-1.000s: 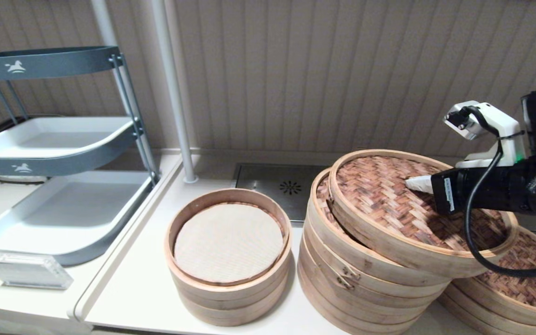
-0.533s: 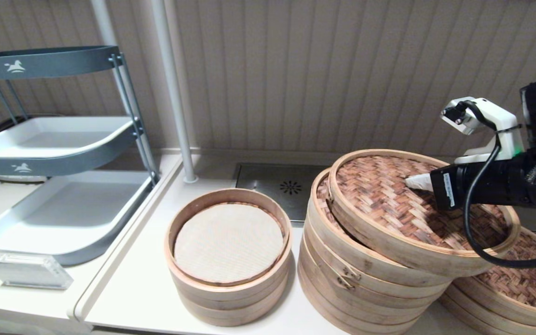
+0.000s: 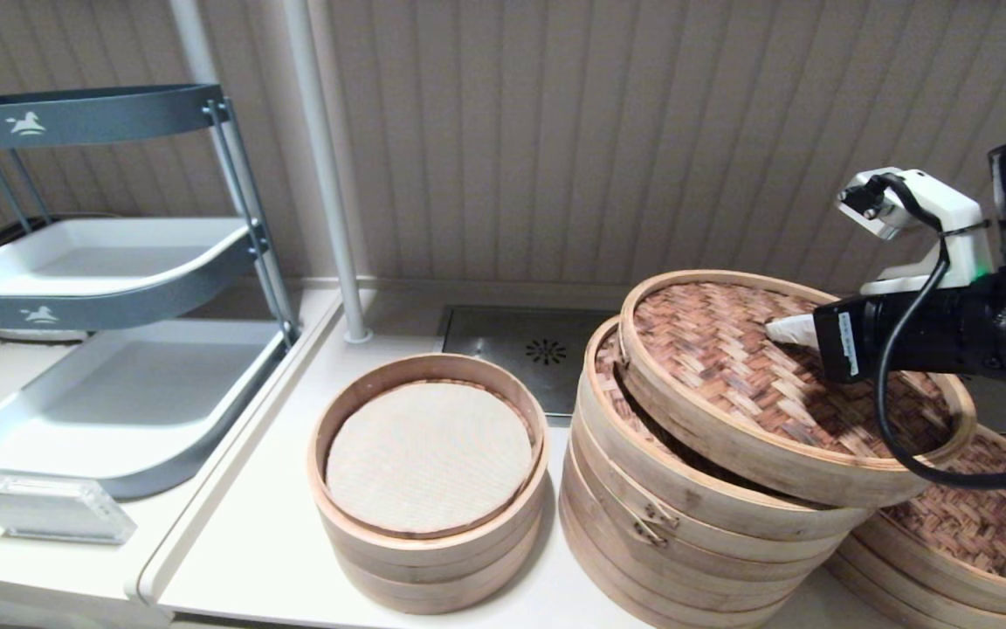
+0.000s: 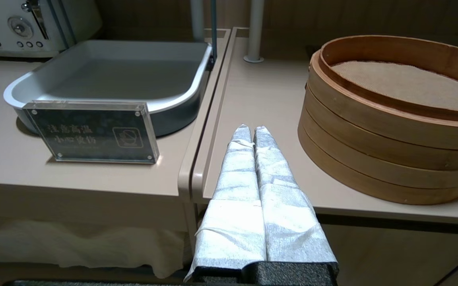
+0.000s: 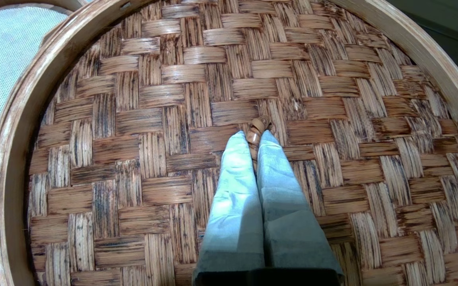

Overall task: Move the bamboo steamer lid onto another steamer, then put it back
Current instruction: Pick up the steamer, then put the steamer

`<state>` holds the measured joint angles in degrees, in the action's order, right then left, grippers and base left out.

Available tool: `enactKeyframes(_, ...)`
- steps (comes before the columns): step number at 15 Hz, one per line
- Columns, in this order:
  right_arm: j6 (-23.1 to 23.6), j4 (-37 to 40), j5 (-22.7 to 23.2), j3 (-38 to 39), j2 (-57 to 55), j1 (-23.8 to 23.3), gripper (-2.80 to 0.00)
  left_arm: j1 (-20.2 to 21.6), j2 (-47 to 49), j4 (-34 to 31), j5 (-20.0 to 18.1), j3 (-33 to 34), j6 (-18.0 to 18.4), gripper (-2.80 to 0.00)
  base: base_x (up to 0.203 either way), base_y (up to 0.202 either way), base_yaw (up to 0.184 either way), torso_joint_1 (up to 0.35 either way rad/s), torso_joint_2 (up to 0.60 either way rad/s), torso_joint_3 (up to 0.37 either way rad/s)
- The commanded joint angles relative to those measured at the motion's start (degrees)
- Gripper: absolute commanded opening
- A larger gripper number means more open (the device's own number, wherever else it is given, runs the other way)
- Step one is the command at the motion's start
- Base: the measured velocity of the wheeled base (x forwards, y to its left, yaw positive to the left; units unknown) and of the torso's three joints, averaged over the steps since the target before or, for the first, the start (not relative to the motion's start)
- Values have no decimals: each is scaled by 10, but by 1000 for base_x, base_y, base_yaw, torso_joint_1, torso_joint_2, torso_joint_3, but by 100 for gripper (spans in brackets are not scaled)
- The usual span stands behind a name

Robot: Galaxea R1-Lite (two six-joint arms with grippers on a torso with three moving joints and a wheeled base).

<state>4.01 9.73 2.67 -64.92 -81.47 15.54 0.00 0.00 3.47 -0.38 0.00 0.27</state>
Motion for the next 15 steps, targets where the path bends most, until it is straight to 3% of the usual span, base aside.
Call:
enactKeyframes(1, 0, 0, 0, -5, 4, 0, -280, 0, -1, 0, 0, 14, 0, -280, 0, 0, 0, 0, 0, 0)
enactKeyframes(5, 2, 5, -1, -14, 15, -9, -280, 0, -1, 0, -1, 14, 0, -280, 0, 0, 0, 0, 0, 0)
enactKeyframes(11, 6, 55, -2, -52, 27, -70, -280, 0, -2, 0, 0, 14, 0, -280, 0, 0, 0, 0, 0, 0)
enactKeyframes(15, 10, 82, -2, -63, 32, -157, -280, 0, -1, 0, 0, 14, 0, -280, 0, 0, 0, 0, 0, 0)
